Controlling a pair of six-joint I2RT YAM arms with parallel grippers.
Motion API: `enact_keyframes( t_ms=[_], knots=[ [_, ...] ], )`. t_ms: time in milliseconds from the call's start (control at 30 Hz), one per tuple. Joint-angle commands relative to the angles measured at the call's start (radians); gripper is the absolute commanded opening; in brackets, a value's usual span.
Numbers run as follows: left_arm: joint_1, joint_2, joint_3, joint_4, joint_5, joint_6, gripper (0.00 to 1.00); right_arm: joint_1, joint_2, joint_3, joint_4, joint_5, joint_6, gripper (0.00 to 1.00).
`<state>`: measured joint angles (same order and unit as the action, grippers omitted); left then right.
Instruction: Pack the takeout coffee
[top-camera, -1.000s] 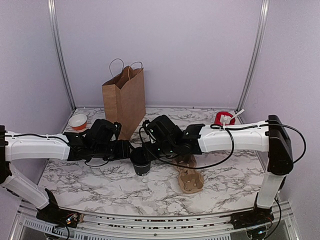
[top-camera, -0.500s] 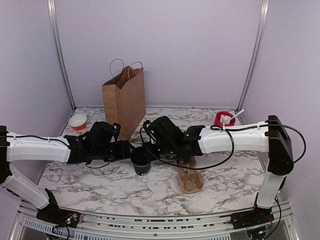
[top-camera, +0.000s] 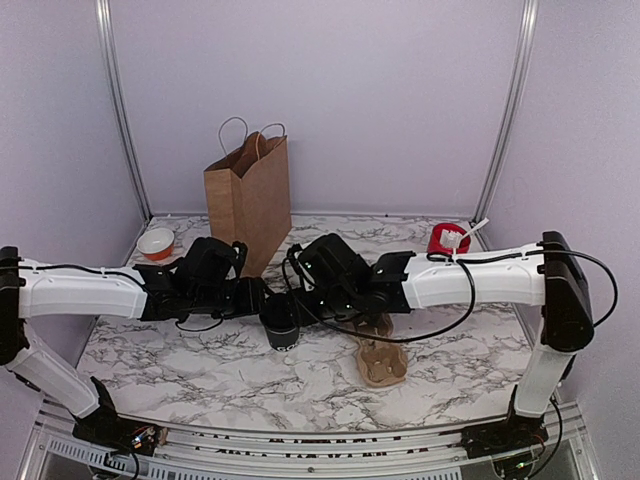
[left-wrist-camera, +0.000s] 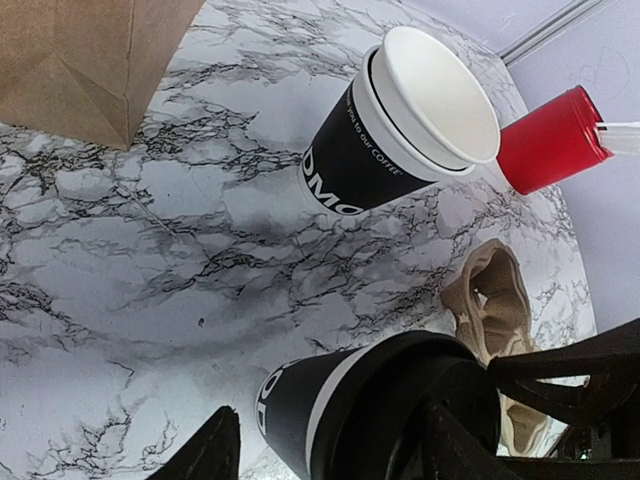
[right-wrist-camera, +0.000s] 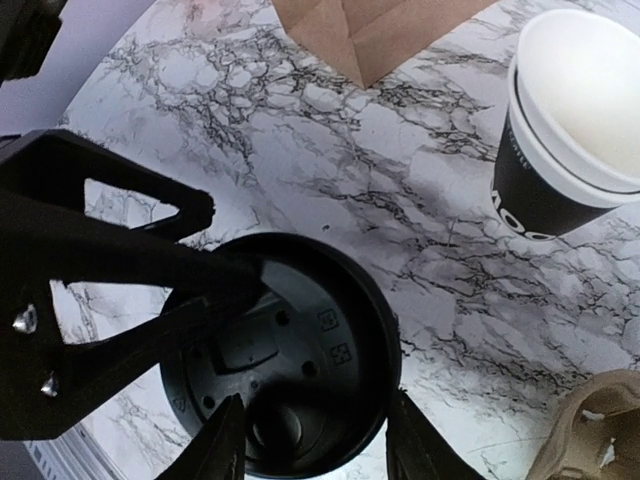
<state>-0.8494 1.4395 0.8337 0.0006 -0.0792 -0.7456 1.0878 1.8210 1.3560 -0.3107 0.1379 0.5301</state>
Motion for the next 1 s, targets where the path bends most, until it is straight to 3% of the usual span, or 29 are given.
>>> enact_keyframes(
  t_ms=[0,300,467,967],
  knots=[
    [0.006,0.044,0.047,-0.114,0.004,0.060,0.63,0.020,-0.063,-0.004,-0.028,-0.026,0.005,0.46],
    [0.006,0.050,0.120,-0.129,0.023,0.093,0.65,-0.032,-0.119,-0.007,-0.017,-0.027,0.016,0.48],
    [0.006,0.020,0.127,-0.138,0.032,0.098,0.66,-0.113,-0.131,-0.061,0.051,-0.134,0.026,0.48],
    [0.005,-0.122,-0.007,-0.153,-0.032,0.004,0.61,-0.184,-0.007,-0.028,0.120,-0.247,-0.004,0.43]
  ],
)
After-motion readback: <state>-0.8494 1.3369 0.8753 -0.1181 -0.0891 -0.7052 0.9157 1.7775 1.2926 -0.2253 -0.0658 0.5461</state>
